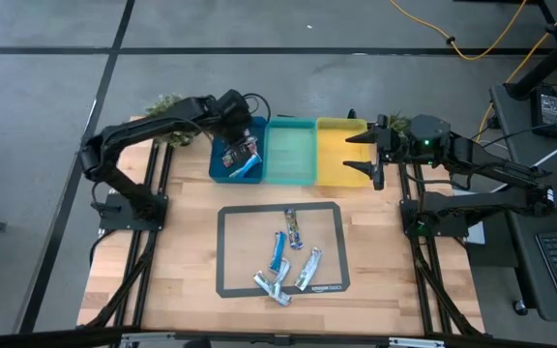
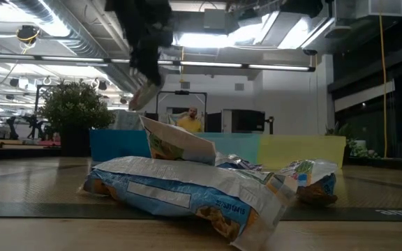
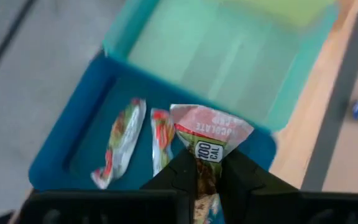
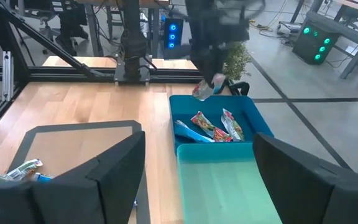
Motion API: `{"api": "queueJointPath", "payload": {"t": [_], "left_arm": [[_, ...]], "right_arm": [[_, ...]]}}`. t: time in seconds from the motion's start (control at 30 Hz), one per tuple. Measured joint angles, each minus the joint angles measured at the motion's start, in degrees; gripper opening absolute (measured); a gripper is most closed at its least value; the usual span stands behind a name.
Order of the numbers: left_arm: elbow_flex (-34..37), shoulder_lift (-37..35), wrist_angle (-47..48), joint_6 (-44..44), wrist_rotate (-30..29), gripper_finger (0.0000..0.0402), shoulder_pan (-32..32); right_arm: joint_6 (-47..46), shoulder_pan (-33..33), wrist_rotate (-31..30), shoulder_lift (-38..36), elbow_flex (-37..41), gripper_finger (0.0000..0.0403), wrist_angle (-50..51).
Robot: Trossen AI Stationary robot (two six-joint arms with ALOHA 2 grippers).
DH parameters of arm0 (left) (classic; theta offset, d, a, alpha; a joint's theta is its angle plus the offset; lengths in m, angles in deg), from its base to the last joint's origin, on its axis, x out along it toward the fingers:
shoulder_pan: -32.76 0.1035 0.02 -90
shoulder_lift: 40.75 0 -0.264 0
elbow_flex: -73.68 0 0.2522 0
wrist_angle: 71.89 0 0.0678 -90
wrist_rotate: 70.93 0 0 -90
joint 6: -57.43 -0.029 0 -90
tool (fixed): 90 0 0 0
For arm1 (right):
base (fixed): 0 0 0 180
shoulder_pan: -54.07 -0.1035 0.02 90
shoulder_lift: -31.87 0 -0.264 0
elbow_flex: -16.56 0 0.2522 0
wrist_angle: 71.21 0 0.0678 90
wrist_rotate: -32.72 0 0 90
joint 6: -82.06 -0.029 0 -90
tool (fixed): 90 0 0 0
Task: Pick and place Granola Bars by type
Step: Put the red granola bar into the blue bin
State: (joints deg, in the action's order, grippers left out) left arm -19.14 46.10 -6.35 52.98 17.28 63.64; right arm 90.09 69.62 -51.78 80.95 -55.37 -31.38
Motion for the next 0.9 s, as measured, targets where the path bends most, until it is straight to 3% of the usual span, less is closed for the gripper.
{"api": "queueJointPath", "payload": {"t": [0.3, 0.9], "left_arm": [[0.11, 9.55, 6.34, -3.78, 0.32, 0.0041, 1.54], [0.09, 17.73, 5.85, -6.45, 0.46, 0.0047, 1.42]], "right_arm": [[0.00, 0.02, 0.04, 0.00, 0.00, 0.0298, 0.04], [0.00, 0.02, 0.04, 0.00, 0.00, 0.0298, 0.04]]}}
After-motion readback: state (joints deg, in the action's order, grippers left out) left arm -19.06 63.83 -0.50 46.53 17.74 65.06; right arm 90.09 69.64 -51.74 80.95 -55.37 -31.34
